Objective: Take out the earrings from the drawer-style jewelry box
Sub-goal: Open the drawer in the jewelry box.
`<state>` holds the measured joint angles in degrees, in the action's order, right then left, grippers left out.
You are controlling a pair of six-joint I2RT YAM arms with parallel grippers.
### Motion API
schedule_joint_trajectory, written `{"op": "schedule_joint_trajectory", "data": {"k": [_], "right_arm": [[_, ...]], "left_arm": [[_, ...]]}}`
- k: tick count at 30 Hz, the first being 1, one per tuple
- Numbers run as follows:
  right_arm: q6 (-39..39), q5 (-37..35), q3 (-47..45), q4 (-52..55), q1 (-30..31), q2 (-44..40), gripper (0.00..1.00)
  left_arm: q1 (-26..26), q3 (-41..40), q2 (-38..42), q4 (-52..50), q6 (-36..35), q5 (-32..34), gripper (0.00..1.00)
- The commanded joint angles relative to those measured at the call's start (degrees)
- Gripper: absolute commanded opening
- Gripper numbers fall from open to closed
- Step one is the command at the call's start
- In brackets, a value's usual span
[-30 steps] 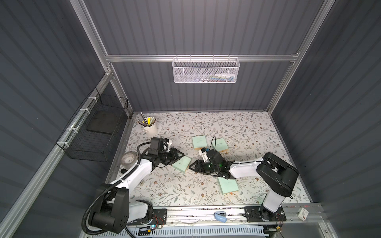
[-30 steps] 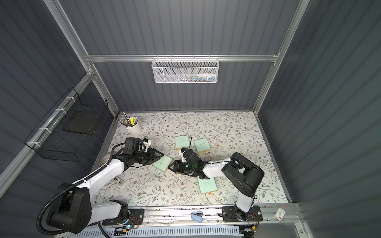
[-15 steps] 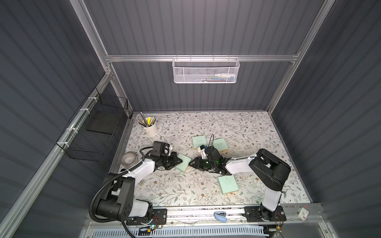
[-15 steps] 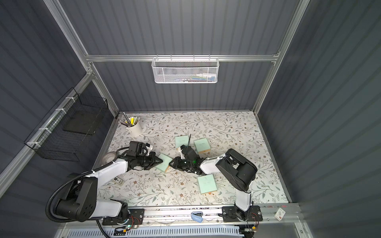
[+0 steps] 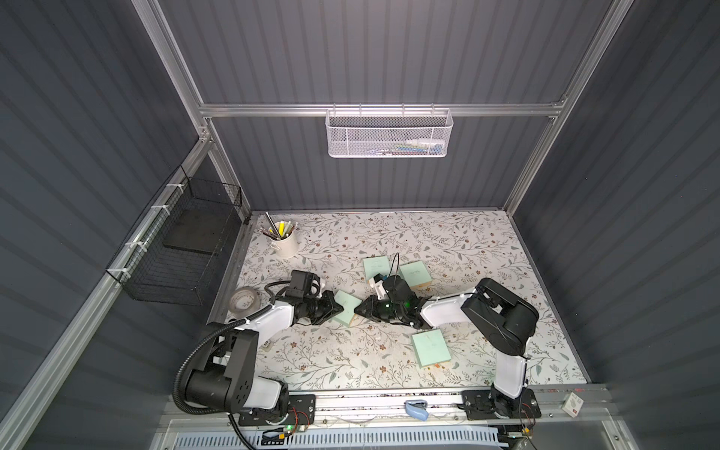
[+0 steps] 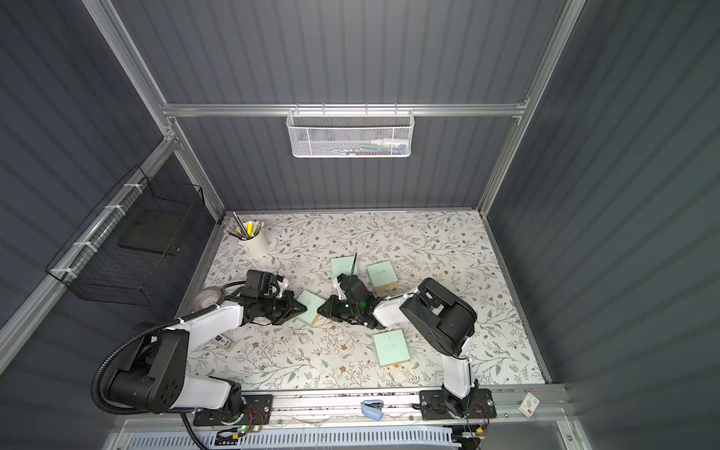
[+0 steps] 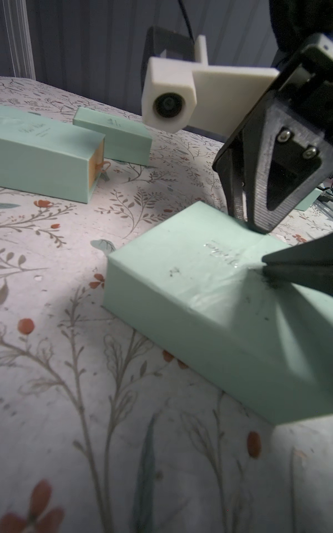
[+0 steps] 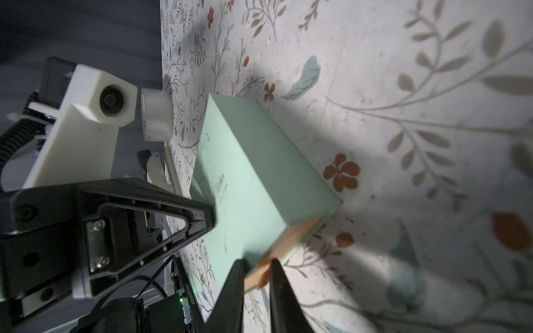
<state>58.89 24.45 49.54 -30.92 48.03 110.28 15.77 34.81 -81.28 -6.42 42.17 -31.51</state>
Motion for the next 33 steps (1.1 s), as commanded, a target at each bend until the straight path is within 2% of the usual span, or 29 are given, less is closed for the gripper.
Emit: {"op": "schedule_joint_trajectory", "data": {"k": [1, 10, 21, 25, 33], "right_arm": [[0.3, 0.3, 0.6, -0.5, 0.0, 1.6, 0.18], [1.2, -0.9, -2.8, -2.9, 1.0, -0.5, 0.22], [2.3, -0.9, -3.8, -4.8, 1.1, 0.6, 0.19], [3.2, -1.3, -6.0, -7.1, 1.1, 0.0, 0.21], [2.9, -0.5, -4.9, -7.0, 1.2, 1.1, 0.22]], "left_arm": [[0.1, -0.7, -0.7, -0.4, -1.2, 1.0, 0.0], [0.1, -1.0, -0.6, -0.7, -1.3, 1.3, 0.0], [0.1, -1.2, 0.1, -1.2, -1.3, 1.6, 0.0], [0.1, -1.1, 0.0, -1.3, -1.4, 1.5, 0.0], [0.1, -1.3, 0.2, -1.3, -1.3, 1.6, 0.0]]}}
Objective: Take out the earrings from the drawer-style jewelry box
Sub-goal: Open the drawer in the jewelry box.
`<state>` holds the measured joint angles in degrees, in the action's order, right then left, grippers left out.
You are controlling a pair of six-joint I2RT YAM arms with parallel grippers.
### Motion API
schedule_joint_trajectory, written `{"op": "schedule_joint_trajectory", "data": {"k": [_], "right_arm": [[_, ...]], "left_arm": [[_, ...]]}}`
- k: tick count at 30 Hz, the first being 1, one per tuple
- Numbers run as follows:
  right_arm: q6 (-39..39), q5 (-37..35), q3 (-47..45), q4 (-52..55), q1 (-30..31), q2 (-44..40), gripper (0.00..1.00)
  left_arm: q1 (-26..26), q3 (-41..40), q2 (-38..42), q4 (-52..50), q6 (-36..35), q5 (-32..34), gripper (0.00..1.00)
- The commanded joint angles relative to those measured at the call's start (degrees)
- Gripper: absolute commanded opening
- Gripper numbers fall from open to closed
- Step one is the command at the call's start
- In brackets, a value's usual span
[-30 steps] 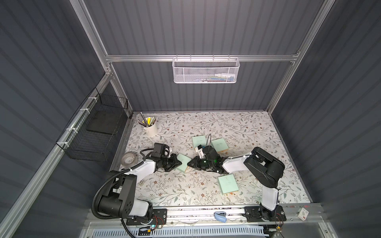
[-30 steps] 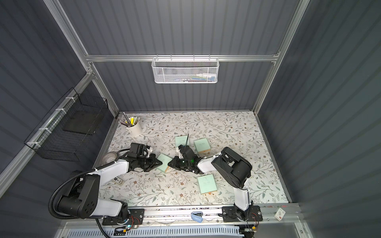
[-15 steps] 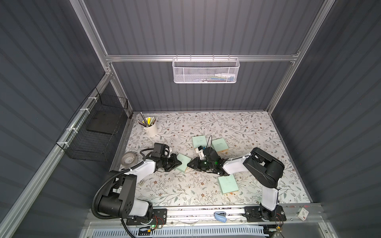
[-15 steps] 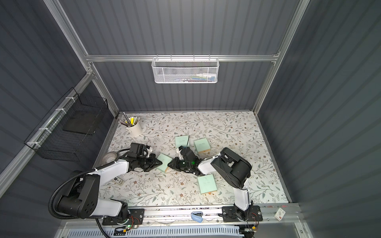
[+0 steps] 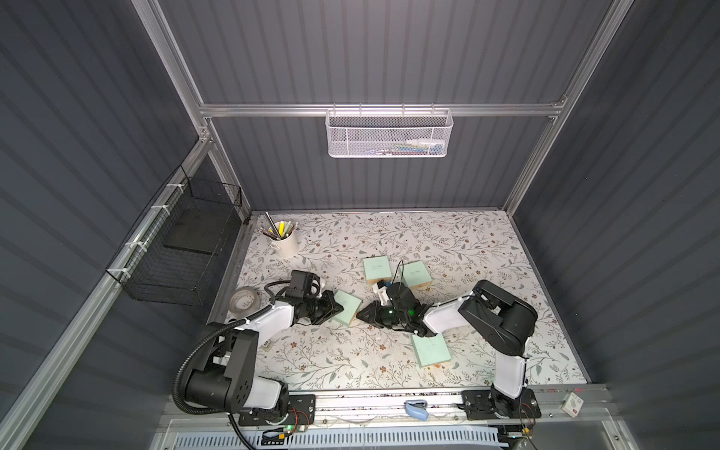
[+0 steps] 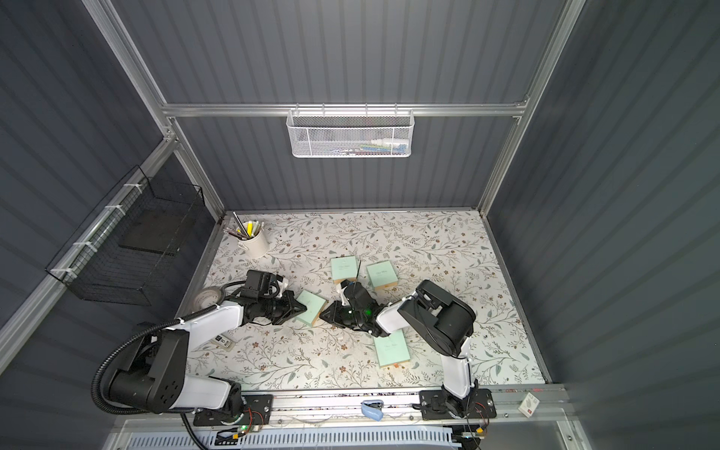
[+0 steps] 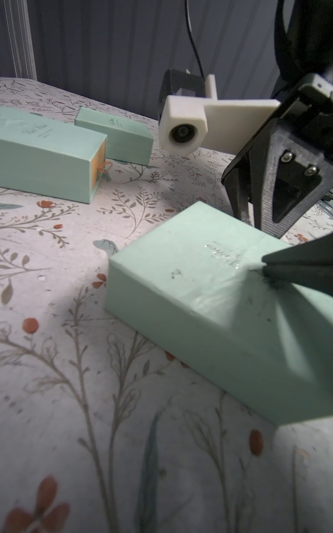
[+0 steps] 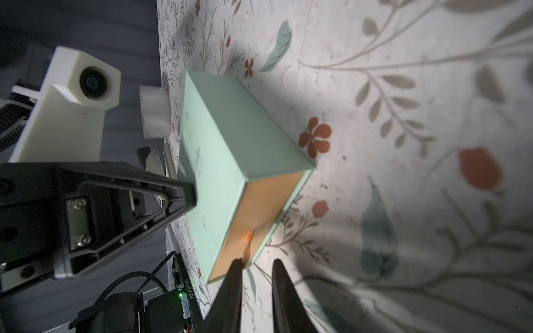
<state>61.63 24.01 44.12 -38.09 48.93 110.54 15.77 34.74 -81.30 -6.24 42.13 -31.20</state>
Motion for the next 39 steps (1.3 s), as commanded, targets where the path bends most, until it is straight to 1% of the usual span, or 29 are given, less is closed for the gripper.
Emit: {"op": "schedule_joint_trajectory", "data": {"k": [1, 9, 17, 19, 22, 25, 28, 31, 39], "right_arm": [[0.1, 0.0, 0.5, 0.0, 0.3, 0.8, 0.22], [-0.5, 0.5, 2.3, 0.8, 0.2, 1.4, 0.23], [-0.6, 0.3, 3.2, 1.6, 0.1, 2.1, 0.19], [-0.5, 0.4, 3.4, 1.5, 0.1, 2.5, 0.16], [-0.5, 0.5, 3.4, 1.3, 0.1, 2.8, 0.15], [-1.1, 0.5, 3.7, 1.3, 0.1, 2.8, 0.12], [-1.7, 0.7, 4.0, 1.4, 0.1, 2.9, 0.05], [-1.8, 0.9, 3.6, 1.0, 0.1, 2.8, 0.0], [-1.7, -0.5, 1.2, 0.8, 0.2, 1.0, 0.0]], "left_arm": [[0.1, -1.3, 0.4, -1.5, -1.3, 1.3, 0.0], [0.1, -1.4, 0.3, -1.2, -1.0, 1.3, 0.0], [0.1, -1.7, 0.4, -1.0, -0.9, 1.2, 0.0], [0.1, -1.7, 0.3, -0.9, -1.0, 1.1, 0.0], [0.1, -1.7, 0.3, -0.9, -1.0, 1.1, 0.0], [0.1, -2.0, 0.1, -0.7, -1.1, 1.4, 0.0], [0.1, -2.2, -0.2, -0.6, -1.0, 1.6, 0.0], [0.1, -2.4, -0.4, -0.7, -1.0, 2.0, 0.0], [0.1, -2.2, 0.2, -2.9, -1.3, 5.3, 0.0]]}}
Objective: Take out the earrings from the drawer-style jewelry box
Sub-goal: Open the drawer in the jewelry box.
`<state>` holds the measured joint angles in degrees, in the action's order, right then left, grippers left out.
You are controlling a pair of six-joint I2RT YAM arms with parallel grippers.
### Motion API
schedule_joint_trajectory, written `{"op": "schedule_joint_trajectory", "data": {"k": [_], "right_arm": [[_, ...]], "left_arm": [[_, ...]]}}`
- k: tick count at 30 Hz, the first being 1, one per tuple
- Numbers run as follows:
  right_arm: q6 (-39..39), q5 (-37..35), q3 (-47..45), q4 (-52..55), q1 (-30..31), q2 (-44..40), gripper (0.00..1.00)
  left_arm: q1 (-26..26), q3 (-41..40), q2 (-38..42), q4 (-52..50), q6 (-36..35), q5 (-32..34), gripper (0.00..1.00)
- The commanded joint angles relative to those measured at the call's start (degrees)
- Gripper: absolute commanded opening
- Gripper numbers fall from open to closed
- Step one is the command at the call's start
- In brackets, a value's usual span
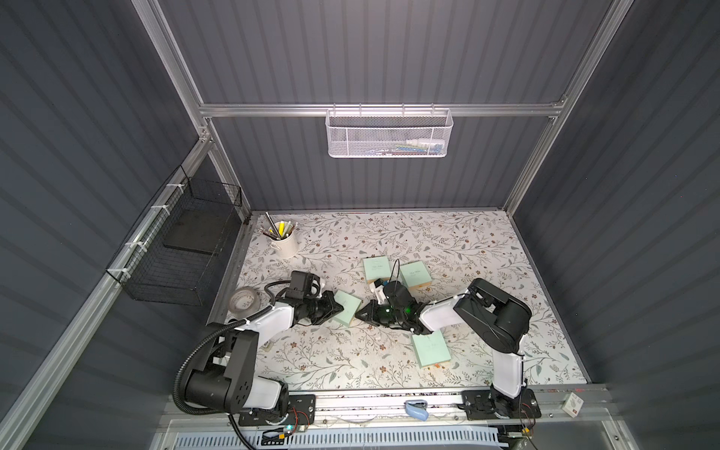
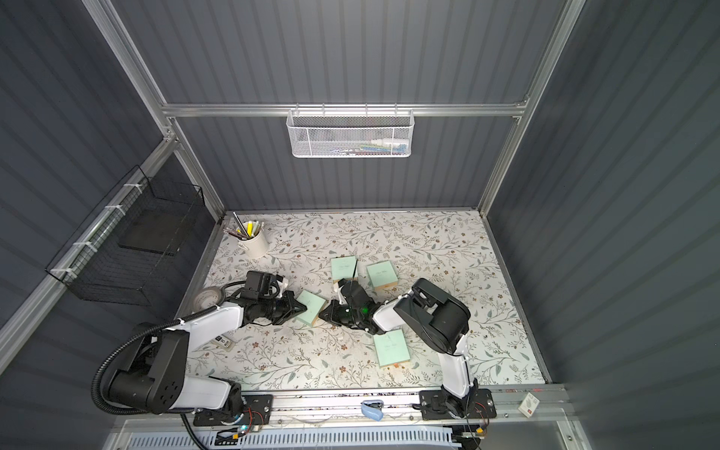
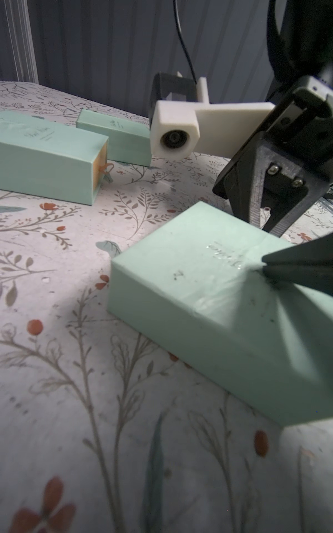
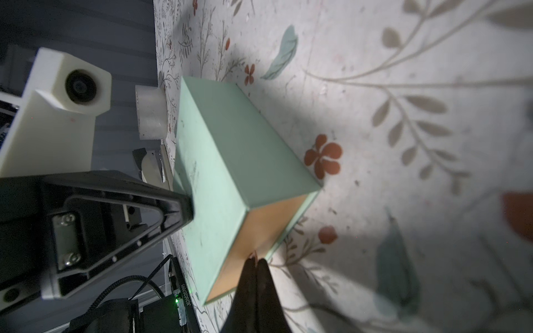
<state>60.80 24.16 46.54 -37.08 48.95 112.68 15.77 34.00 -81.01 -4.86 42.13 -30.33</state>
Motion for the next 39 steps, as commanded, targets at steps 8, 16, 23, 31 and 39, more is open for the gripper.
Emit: {"op": "schedule_joint_trajectory", "data": {"k": [8, 16, 23, 31, 39], "right_arm": [[-0.1, -2.5, -5.1, -1.9, 0.2, -3.3, 0.0], [1.3, -4.1, -9.2, -3.6, 0.2, -6.0, 0.0], [2.4, -7.6, -13.8, -4.7, 0.2, -9.3, 0.0], [3.9, -9.2, -17.3, -6.0, -0.1, -10.8, 0.0], [4.4, -9.3, -19.2, -7.7, -0.1, -11.1, 0.0]], "left_arm": [[0.1, -1.8, -0.4, -5.0, -1.3, 6.2, 0.0], [0.1, -1.9, -0.4, -5.3, -1.4, 7.1, 0.0], [0.1, -2.0, -0.5, -5.2, -1.5, 7.3, 0.0], [0.1, -2.0, 0.0, -6.0, -1.7, 8.0, 0.0], [0.1, -2.0, 0.5, -6.2, -1.6, 7.9, 0.0]]}}
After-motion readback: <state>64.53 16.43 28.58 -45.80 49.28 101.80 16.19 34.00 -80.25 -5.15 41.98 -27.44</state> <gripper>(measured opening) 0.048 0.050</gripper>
